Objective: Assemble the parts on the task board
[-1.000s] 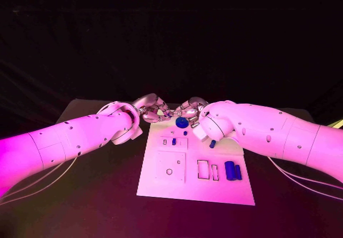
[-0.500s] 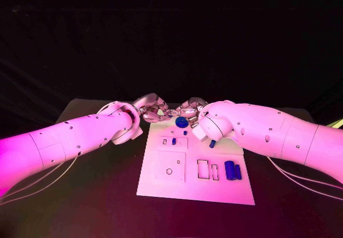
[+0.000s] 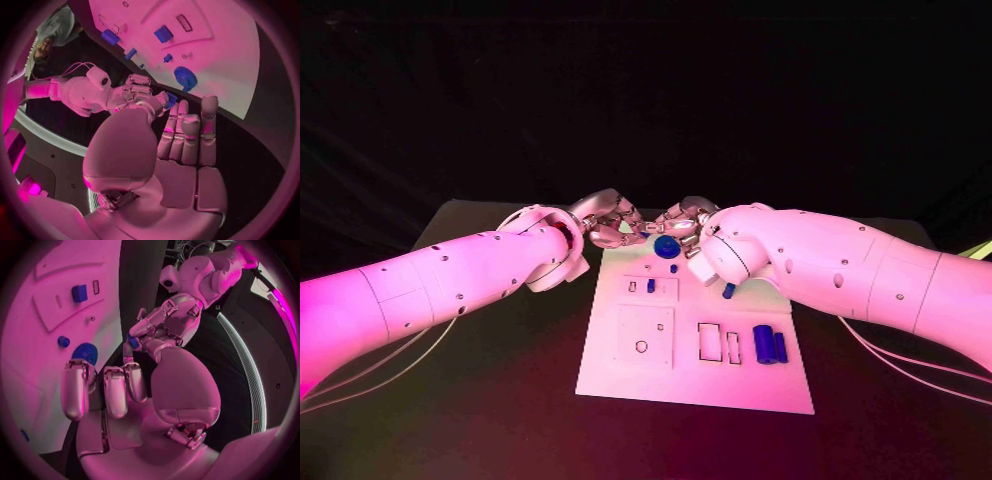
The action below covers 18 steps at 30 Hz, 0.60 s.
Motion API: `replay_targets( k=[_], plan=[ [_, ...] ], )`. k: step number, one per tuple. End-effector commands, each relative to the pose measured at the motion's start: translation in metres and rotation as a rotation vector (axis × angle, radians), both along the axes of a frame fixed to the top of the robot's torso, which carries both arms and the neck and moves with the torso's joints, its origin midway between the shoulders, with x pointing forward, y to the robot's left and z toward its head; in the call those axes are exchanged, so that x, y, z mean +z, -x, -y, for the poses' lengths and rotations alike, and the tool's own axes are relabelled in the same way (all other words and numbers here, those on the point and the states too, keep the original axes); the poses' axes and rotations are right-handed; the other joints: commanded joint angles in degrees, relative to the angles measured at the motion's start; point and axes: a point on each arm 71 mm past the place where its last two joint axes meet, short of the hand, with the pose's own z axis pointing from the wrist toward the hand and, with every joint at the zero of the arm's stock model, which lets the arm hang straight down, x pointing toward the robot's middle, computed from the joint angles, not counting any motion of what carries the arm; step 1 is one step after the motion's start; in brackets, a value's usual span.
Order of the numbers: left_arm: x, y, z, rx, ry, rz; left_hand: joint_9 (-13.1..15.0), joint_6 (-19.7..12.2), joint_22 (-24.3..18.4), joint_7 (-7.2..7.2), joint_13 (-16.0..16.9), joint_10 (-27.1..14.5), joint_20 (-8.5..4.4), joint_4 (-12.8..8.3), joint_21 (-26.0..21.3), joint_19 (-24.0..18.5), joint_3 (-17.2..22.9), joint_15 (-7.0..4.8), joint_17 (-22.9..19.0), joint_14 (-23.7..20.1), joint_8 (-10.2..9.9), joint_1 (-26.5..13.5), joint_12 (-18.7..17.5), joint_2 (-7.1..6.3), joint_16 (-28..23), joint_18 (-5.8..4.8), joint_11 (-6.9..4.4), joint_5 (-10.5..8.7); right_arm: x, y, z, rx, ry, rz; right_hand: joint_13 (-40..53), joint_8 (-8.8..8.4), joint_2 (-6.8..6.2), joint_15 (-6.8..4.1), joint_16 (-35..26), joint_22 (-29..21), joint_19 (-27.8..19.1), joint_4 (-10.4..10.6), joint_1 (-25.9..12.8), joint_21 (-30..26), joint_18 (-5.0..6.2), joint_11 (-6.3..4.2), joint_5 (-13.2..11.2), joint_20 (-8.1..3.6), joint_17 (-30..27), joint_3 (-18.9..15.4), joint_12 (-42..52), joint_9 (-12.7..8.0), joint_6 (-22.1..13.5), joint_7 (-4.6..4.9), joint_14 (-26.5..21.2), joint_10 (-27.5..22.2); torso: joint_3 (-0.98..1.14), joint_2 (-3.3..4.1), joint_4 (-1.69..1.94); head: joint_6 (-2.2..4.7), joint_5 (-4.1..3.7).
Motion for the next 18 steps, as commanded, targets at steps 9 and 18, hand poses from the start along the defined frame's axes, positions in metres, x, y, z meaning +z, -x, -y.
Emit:
replay_targets(
  k=[9, 18],
  plan=[
    [0.0008, 0.0005, 0.0037, -0.009, 0.001, 0.002, 0.51, 1.56, 1.05, 0.02, 0.92, 0.89, 0.01, -0.13, 0.85, 1.23, 2.98, -0.17, 0.94, 0.52, 1.97, -0.12, 0.72, 1.12, 1.06, -1.11, -0.02, 0.61, -0.0021, 0.0011, -0.0014, 0.019, 0.030, -0.004, 6.96, 3.19, 3.29, -0.77, -0.11, 10.18, 2.07, -7.51, 5.98, 0.58, 0.30, -1.12, 2.15, -0.38, 11.23, 7.38, -0.20, 0.56, 1.38, -1.45, 4.48, 0.31, 0.00, -0.01, 0.00, -0.22, 0.05],
    [0.0008, 0.0004, 0.0034, -0.008, 0.000, 0.003, 0.51, 1.56, 1.05, 0.02, 0.92, 0.89, 0.01, -0.13, 0.85, 1.23, 2.98, -0.17, 0.94, 0.52, 1.97, -0.12, 0.72, 1.12, 1.06, -1.11, -0.02, 0.61, -0.0028, 0.0008, 0.0003, 0.004, 0.039, 0.003, 7.07, 4.24, 3.55, -0.88, -0.04, 10.34, 2.16, -9.21, 6.37, 0.76, 0.25, -1.23, 2.34, -0.51, 11.37, 8.64, -0.17, 1.16, 1.27, -1.54, 4.51, 0.52, 0.00, 0.00, -0.02, -0.32, 0.03]
  ],
)
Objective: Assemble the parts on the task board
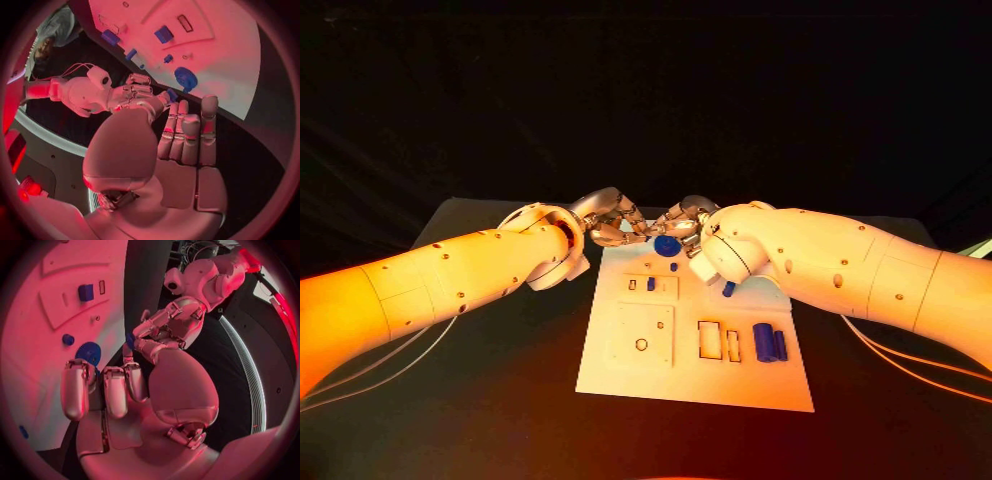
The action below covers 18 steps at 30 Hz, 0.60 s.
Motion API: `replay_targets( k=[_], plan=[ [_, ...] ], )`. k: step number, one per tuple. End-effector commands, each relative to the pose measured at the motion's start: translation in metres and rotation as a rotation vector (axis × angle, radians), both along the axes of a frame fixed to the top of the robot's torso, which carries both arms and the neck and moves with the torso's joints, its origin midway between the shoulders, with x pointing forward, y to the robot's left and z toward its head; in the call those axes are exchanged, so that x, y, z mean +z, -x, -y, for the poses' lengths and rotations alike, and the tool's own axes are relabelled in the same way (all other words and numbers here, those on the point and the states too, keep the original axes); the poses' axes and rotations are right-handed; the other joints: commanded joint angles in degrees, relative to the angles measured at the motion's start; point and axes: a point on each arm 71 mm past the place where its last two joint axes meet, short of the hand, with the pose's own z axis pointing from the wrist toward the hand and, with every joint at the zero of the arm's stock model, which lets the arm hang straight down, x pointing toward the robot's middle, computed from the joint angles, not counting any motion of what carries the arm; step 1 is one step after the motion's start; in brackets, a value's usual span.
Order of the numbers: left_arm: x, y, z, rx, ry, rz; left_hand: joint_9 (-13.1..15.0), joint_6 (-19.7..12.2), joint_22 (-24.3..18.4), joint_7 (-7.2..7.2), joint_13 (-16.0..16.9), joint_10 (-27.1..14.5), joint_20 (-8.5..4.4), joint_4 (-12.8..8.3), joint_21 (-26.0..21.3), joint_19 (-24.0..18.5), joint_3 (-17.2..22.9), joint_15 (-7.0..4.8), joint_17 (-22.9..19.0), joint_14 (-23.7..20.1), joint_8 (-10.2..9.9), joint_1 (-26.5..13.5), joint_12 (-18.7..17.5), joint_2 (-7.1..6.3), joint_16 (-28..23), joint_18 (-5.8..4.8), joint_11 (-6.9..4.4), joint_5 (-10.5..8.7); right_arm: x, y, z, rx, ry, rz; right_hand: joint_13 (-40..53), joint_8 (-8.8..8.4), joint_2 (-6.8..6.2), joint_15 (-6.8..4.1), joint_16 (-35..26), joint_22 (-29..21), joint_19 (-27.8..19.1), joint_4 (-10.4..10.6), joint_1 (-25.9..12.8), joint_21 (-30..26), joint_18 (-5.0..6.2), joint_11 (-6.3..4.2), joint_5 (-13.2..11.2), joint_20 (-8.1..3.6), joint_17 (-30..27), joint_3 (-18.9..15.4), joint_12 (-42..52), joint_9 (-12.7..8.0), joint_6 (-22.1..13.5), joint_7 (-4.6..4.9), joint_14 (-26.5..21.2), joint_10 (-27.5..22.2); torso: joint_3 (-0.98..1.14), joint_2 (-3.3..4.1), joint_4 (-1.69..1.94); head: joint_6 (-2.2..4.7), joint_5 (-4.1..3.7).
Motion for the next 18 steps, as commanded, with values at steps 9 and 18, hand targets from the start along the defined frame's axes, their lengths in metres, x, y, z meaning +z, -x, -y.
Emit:
replay_targets(
  k=[9, 18],
  plan=[
    [0.001, 0.000, 0.001, -0.004, 0.003, 0.001, 0.43, 1.20, 0.68, 0.12, 0.89, 0.80, -0.02, -0.10, 0.57, 1.00, 3.01, -0.18, 0.84, 0.57, 1.06, -0.23, 0.60, 0.99, 0.99, -1.03, 0.03, 0.58, 0.000, 0.000, 0.001, -0.020, -0.005, 0.019, 7.38, 4.95, 1.82, -0.50, 0.02, 10.60, 2.34, -2.80, 2.09, 1.17, 0.16, -0.47, 1.88, -0.53, 11.49, 2.89, 0.09, 2.91, 0.56, -0.96, 4.94, 0.70, -0.04, 0.02, 0.05, -0.05, -0.08],
    [0.001, -0.002, -0.010, 0.032, 0.011, -0.013, -1.03, -3.16, -0.50, 1.81, 0.41, -1.57, 0.70, 1.38, -0.62, 0.03, 3.36, 0.92, -0.10, 0.12, -1.69, -1.93, -1.06, -0.82, 0.56, -0.87, 1.37, 0.59, 0.000, -0.002, 0.003, -0.004, 0.023, 0.038, 7.54, 5.72, 1.48, -0.56, 0.10, 10.79, 2.47, -3.16, 1.15, 1.45, 0.10, -0.57, 1.32, -0.59, 11.62, 3.01, 0.22, 3.32, 0.62, -1.13, 4.97, 0.97, -0.05, 0.01, 0.01, -0.21, 0.02]
  ],
)
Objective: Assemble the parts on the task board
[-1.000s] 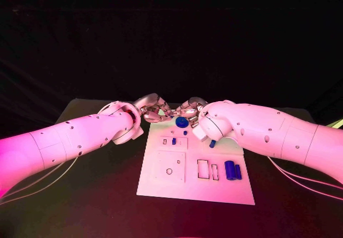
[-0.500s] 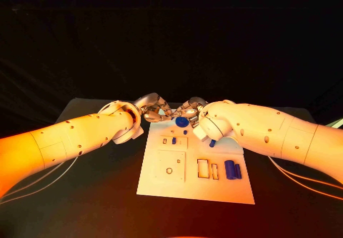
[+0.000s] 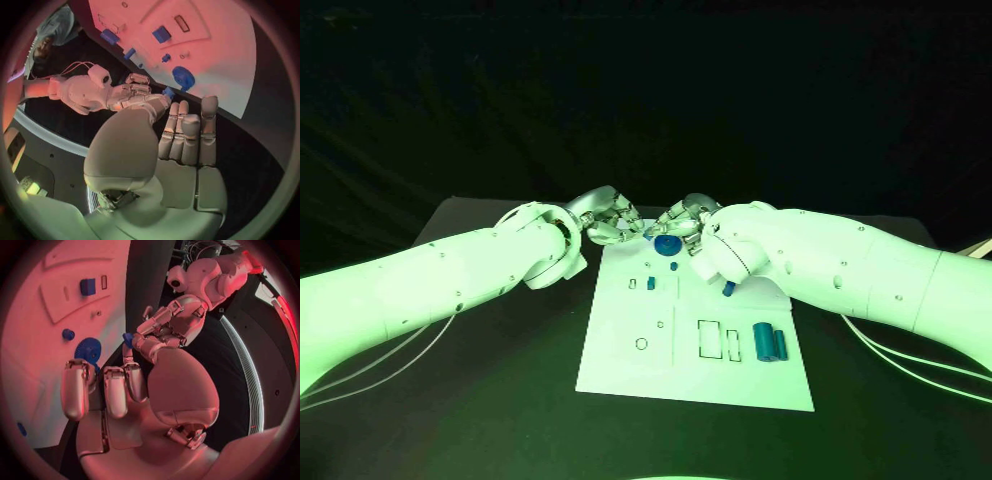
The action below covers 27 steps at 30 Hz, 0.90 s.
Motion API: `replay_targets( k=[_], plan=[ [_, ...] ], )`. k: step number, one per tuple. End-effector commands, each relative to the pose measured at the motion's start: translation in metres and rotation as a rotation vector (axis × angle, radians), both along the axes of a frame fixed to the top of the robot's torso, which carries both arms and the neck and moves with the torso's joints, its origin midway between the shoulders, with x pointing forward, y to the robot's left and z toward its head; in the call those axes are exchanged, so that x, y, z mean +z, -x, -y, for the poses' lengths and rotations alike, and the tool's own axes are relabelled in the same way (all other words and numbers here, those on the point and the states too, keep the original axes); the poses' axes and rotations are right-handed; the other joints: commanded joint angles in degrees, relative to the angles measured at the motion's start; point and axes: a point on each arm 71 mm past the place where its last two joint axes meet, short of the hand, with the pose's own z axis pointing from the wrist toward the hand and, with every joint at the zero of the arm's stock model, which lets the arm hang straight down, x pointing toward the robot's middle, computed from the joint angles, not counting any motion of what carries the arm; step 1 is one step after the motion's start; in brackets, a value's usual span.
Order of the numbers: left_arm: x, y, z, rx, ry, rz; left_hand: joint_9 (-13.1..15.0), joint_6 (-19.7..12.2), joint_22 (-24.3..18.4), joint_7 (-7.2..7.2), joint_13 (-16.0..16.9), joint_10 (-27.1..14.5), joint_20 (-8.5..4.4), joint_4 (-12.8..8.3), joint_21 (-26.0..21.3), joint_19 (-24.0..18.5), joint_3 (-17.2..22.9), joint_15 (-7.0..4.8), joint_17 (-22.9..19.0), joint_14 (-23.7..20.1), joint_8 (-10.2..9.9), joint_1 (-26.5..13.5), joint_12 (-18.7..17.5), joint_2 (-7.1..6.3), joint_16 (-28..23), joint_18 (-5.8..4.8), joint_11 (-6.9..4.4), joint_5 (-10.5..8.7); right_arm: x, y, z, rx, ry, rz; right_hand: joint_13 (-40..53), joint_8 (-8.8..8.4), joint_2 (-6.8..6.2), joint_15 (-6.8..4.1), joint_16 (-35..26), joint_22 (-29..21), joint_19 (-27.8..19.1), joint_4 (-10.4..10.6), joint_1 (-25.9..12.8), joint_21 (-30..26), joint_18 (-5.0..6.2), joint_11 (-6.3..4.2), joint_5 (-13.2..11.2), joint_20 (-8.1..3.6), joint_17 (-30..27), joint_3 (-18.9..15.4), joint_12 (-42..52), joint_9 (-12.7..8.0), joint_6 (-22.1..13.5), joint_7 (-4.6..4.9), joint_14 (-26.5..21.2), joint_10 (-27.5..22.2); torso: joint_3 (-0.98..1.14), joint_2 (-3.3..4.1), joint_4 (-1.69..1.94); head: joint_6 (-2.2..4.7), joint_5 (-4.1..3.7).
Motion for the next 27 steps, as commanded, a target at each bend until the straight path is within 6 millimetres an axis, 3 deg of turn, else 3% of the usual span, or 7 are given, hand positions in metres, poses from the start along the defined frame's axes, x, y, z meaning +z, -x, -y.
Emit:
replay_targets(
  k=[1, 15, 27],
  plan=[
    [0.000, -0.001, -0.005, 0.016, 0.007, -0.005, -0.88, -1.81, -0.47, 0.44, 0.42, -0.66, 0.34, -0.06, -0.64, 0.37, 1.88, 0.45, -0.15, -0.40, -1.04, -1.14, -1.02, -0.07, 0.54, -0.84, 0.51, 0.57, 0.000, 0.000, 0.000, 0.015, 0.014, 0.011, 7.56, 5.52, 0.92, -0.57, 0.08, 10.77, 2.45, -1.67, 0.54, 1.38, 0.10, -0.58, 1.27, -0.59, 11.60, 2.12, 0.22, 3.49, 0.63, -1.15, 4.97, 0.98, -0.01, 0.02, -0.06, -0.10, 0.06],
    [0.000, -0.004, -0.039, 0.120, 0.100, -0.065, -1.13, -2.16, -1.08, 0.72, 0.35, -1.14, 0.50, 0.26, -1.20, -0.12, 1.90, 0.69, -1.10, -0.92, -1.36, -1.39, -1.26, -0.48, 0.32, -0.69, 0.77, 0.57, 0.006, 0.001, -0.006, 0.104, 0.157, 0.185, 7.53, 5.81, 0.54, -0.70, 0.17, 11.00, 2.61, -1.49, -0.76, 1.74, 0.02, -0.75, 0.11, -0.69, 11.75, 1.99, 0.12, 3.55, 0.46, -1.35, 5.00, 1.01, -0.15, 0.01, 0.03, -0.37, -0.02],
    [0.006, 0.000, -0.056, 0.197, 0.245, -0.089, -1.12, -1.83, -1.04, 0.67, 0.42, -0.93, 0.53, 0.35, -1.18, -0.08, 1.97, 0.72, -1.22, -0.99, -1.22, -1.39, -1.12, -0.47, 0.30, -0.68, 0.74, 0.61, 0.007, 0.005, -0.021, 0.176, 0.281, 0.350, 7.67, 5.82, 0.51, -0.74, 0.30, 11.27, 2.81, -1.48, -1.05, 2.27, -0.09, -0.79, -0.50, -0.73, 11.97, 2.03, 0.23, 3.50, 0.41, -1.40, 5.06, 1.14, -0.18, 0.06, 0.04, -0.65, 0.75]
  ],
)
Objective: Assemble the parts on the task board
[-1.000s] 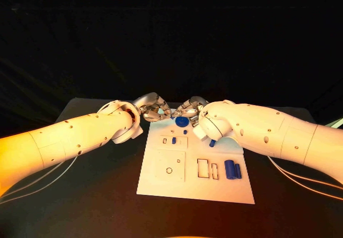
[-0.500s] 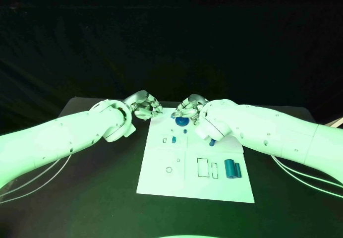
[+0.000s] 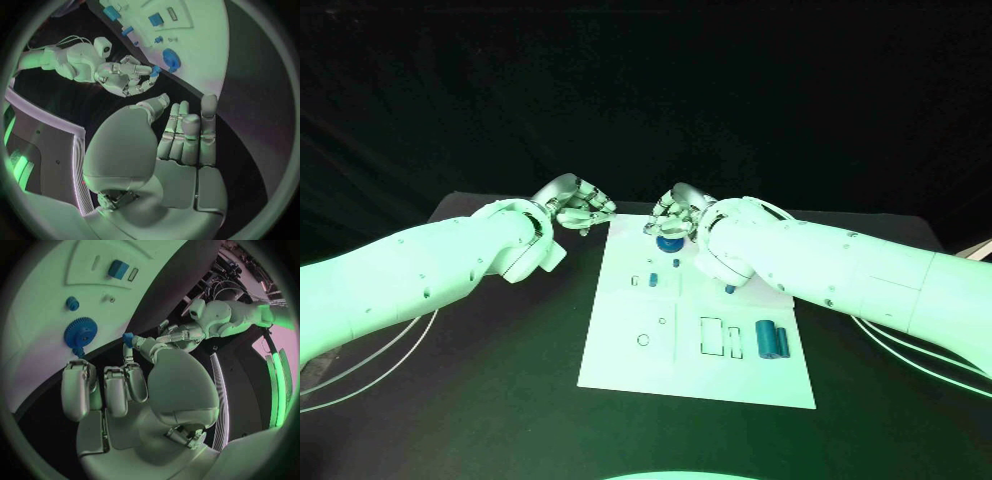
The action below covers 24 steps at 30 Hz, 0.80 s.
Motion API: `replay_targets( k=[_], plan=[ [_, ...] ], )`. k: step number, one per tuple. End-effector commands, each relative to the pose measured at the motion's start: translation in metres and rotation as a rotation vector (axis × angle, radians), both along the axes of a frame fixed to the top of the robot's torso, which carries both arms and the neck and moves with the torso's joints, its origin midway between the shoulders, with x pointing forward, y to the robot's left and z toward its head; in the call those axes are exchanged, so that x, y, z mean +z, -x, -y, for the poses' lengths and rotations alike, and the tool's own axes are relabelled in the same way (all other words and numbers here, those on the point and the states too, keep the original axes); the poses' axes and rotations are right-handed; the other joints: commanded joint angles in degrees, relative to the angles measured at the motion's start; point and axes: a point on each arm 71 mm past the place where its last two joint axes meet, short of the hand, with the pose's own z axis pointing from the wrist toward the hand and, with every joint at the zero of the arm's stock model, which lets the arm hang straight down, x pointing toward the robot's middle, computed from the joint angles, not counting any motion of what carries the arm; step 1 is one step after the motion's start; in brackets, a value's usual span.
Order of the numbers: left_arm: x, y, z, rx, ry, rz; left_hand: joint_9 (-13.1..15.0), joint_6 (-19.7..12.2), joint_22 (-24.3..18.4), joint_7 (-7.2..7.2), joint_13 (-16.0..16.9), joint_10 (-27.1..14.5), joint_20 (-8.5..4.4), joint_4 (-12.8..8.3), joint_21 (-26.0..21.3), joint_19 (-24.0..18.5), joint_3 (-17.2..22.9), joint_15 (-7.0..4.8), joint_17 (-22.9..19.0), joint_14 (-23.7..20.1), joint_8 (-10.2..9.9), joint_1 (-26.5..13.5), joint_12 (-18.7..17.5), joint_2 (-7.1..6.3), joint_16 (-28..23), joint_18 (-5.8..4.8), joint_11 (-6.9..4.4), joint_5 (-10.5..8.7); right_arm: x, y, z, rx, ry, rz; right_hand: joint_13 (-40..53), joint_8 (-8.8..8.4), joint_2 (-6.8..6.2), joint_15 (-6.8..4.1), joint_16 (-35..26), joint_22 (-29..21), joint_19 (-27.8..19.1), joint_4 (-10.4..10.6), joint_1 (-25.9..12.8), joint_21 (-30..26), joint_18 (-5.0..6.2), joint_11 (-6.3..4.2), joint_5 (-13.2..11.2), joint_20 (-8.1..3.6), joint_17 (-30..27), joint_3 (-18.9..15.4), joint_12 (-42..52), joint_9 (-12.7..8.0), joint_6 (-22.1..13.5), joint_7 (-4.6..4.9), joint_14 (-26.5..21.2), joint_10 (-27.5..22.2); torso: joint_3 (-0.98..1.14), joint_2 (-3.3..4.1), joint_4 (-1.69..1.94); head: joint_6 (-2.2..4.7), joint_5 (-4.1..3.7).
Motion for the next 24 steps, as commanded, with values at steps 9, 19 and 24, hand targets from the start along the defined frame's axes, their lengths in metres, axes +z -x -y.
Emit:
replay_targets(
  k=[9, 19, 24],
  plan=[
    [0.007, 0.002, -0.006, 0.051, 0.101, 0.015, -0.65, -0.29, -0.49, 0.20, 0.46, -0.33, 0.51, 0.38, -0.25, -0.04, 1.95, 0.20, -0.52, -0.43, -0.76, -0.97, -0.58, -0.05, 0.32, -0.68, 0.24, 0.61, -0.009, 0.006, -0.016, 0.060, 0.085, 0.097, 7.69, 4.95, 0.52, -0.74, 0.32, 11.34, 2.86, -1.39, -1.06, 1.73, -0.12, -0.59, -0.21, -0.72, 12.02, 2.12, 0.25, 3.45, 1.41, -0.80, 5.06, 0.96, 0.01, -0.01, 0.00, -0.35, 0.73],
    [0.010, 0.001, -0.009, 0.083, 0.148, 0.024, -0.66, -0.16, -0.59, 0.15, 0.52, -0.12, 0.50, 0.44, -0.33, -0.09, 1.98, 0.19, -0.72, -0.51, -0.72, -0.98, -0.45, -0.04, 0.28, -0.64, 0.19, 0.65, -0.018, 0.011, -0.027, 0.090, 0.158, 0.155, 7.80, 4.95, 0.40, -0.76, 0.37, 11.48, 2.97, -1.41, -1.21, 2.01, -0.18, -0.62, -0.48, -0.74, 12.10, 2.11, 0.35, 3.41, 1.42, -0.82, 5.08, 1.06, 0.08, -0.07, -0.10, -0.75, 1.48],
    [0.011, 0.000, -0.008, 0.083, 0.156, 0.025, -0.66, -0.05, -0.52, 0.12, 0.55, -0.04, 0.49, 0.46, -0.28, -0.03, 2.02, 0.17, -0.76, -0.52, -0.68, -0.97, -0.39, -0.01, 0.28, -0.64, 0.17, 0.68, -0.021, 0.012, -0.032, 0.097, 0.190, 0.175, 7.81, 4.95, 0.28, -0.77, 0.39, 11.53, 3.01, -1.37, -1.41, 2.10, -0.20, -0.63, -0.69, -0.76, 12.12, 2.07, 0.34, 3.37, 1.45, -0.83, 5.09, 1.07, 0.06, -0.08, -0.08, -0.78, 1.71]
  ],
)
